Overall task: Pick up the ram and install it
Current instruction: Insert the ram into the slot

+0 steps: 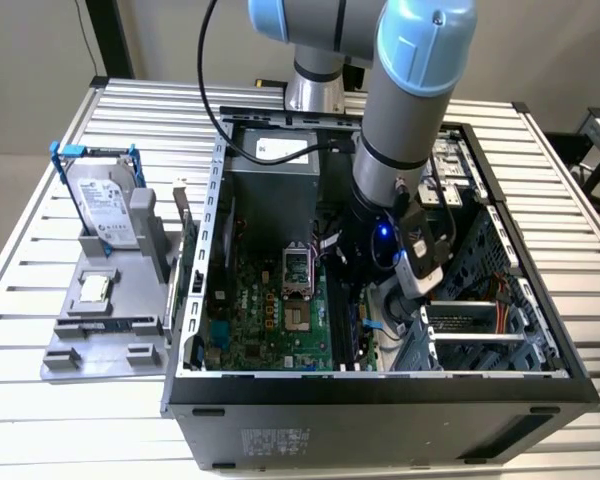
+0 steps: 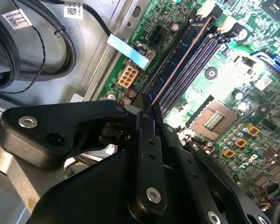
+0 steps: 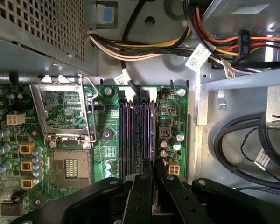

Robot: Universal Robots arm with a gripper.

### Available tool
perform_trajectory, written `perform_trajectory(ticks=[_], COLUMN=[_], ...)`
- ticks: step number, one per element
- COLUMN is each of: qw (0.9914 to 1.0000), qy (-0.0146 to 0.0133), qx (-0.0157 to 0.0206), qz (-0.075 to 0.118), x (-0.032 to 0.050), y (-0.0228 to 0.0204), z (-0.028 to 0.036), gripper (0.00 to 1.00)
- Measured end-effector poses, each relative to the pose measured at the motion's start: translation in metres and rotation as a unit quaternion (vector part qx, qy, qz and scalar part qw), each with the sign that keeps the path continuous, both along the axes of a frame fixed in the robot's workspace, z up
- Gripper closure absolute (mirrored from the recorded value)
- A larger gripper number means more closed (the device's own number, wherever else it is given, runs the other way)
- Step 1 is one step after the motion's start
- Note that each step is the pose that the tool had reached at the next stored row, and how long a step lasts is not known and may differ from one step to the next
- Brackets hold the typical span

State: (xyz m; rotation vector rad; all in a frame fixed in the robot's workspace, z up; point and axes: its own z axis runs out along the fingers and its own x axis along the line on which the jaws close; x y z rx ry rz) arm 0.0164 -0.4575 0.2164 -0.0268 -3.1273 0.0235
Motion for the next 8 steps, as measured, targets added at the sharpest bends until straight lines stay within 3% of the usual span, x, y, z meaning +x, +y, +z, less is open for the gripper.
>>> perform_trajectory(ticks=[8], qw=[0.99999], qy=[0.0002], qx=[-0.0034], qz=[0.000], x=[0.0009], y=[-0.0002], z=[0.0003], gripper=[1.00])
